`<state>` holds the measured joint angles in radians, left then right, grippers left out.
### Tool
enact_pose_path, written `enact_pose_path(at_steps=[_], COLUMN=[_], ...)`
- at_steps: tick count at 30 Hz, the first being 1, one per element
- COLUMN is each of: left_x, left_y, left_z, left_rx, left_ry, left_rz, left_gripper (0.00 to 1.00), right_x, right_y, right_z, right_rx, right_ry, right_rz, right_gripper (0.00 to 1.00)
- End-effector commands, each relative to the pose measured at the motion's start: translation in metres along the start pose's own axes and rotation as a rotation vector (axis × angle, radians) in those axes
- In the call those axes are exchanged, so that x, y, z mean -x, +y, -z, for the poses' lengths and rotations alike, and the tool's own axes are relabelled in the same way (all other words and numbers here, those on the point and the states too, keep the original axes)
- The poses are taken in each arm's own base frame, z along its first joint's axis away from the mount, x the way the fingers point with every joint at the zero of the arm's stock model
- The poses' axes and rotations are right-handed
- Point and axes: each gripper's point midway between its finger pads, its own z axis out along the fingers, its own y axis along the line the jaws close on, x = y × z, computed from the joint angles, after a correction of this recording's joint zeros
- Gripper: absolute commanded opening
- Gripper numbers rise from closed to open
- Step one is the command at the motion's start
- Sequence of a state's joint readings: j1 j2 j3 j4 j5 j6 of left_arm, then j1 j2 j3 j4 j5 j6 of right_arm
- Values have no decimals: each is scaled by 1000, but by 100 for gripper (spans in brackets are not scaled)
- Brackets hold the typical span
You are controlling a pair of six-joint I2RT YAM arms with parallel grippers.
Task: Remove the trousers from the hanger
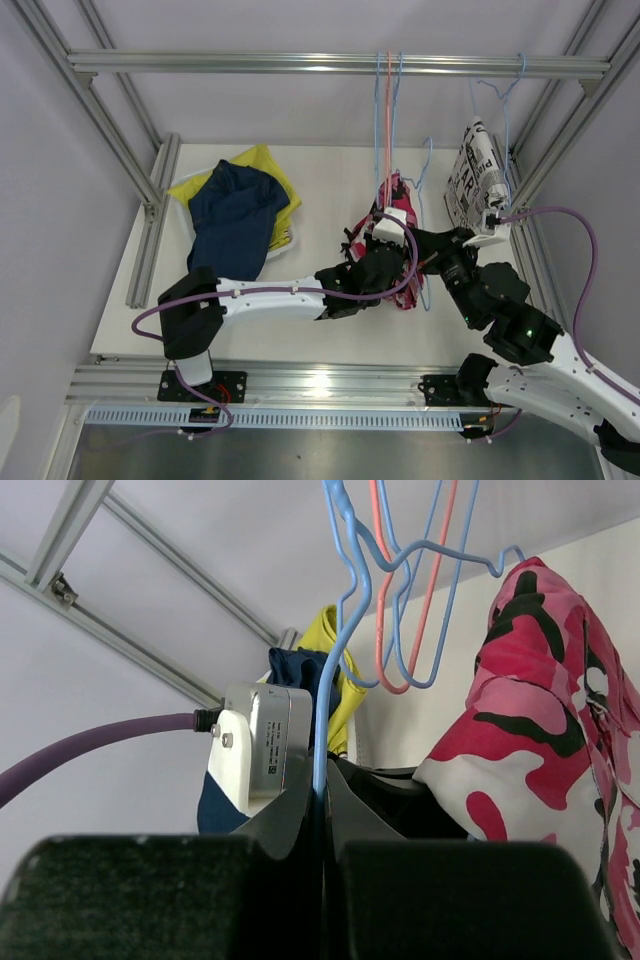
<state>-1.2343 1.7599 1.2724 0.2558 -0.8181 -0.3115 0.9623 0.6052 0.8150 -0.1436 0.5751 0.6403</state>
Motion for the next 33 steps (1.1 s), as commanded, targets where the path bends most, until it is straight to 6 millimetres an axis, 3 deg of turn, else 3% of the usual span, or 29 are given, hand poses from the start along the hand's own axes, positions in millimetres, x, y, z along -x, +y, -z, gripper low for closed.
enact_pose_path(at_steps=[1,8,16,21,27,33], left_x=[39,65,135,160,184,204], left_y=[1,-1,-17,-21,-9,20], left_z=[-6,17,60,84,106,124], left_rx=[16,-43,-154,-220,-224,-181], left_ry=[-101,-138,-206,-223,-253,-293], left_rz=[74,102,136,175,182,177], left_gripper=[1,1,1,1,1,1], right_x=[23,7,-26,-40,-53,-57], right_y=[34,8,-44,-59,-76,-97], right_z=[9,0,-11,-13,-9,6], right_rx=[125,31,-121,-150,-180,-214], right_ry=[-50,-60,-58,-50,-41,-40], right_rz=[-124,-61,72,61,50,49], right_gripper=[0,0,0,0,0,0])
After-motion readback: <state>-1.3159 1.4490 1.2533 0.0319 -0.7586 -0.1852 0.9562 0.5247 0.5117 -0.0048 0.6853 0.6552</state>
